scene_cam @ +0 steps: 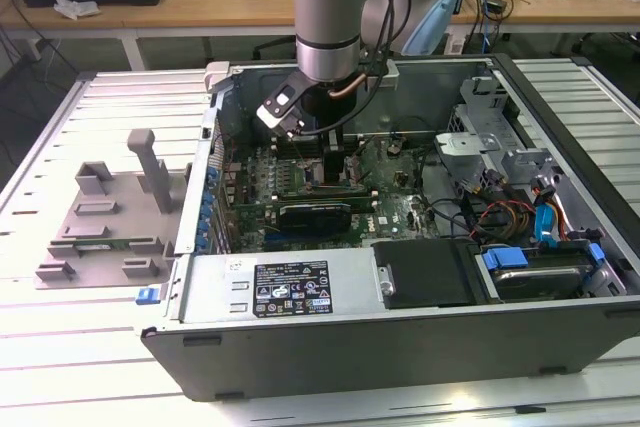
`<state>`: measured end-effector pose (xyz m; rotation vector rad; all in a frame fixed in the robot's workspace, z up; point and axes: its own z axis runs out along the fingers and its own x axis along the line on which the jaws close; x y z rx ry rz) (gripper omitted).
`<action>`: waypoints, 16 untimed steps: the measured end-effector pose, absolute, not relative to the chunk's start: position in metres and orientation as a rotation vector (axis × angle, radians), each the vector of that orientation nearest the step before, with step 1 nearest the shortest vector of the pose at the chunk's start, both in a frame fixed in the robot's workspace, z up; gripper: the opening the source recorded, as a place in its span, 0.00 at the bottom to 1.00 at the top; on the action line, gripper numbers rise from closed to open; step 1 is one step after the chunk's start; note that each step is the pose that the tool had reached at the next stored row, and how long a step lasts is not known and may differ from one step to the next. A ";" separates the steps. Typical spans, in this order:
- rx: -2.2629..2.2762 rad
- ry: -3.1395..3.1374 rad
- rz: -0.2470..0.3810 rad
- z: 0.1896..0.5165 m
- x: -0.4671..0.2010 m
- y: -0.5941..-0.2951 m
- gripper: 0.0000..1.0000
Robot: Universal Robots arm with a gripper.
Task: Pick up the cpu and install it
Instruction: 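Place the cpu into insertion slot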
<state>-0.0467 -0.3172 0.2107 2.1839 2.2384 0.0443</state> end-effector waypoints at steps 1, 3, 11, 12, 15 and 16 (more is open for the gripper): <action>2.184 2.238 0.043 0.211 -0.047 -0.317 0.60; 2.183 2.237 0.042 0.211 -0.047 -0.317 0.60; 2.180 2.235 0.036 0.211 -0.047 -0.317 0.34; 2.180 2.234 0.035 0.212 -0.047 -0.317 0.28; 2.179 2.233 0.033 0.212 -0.047 -0.317 0.11; 2.179 2.233 0.032 0.212 -0.047 -0.317 0.11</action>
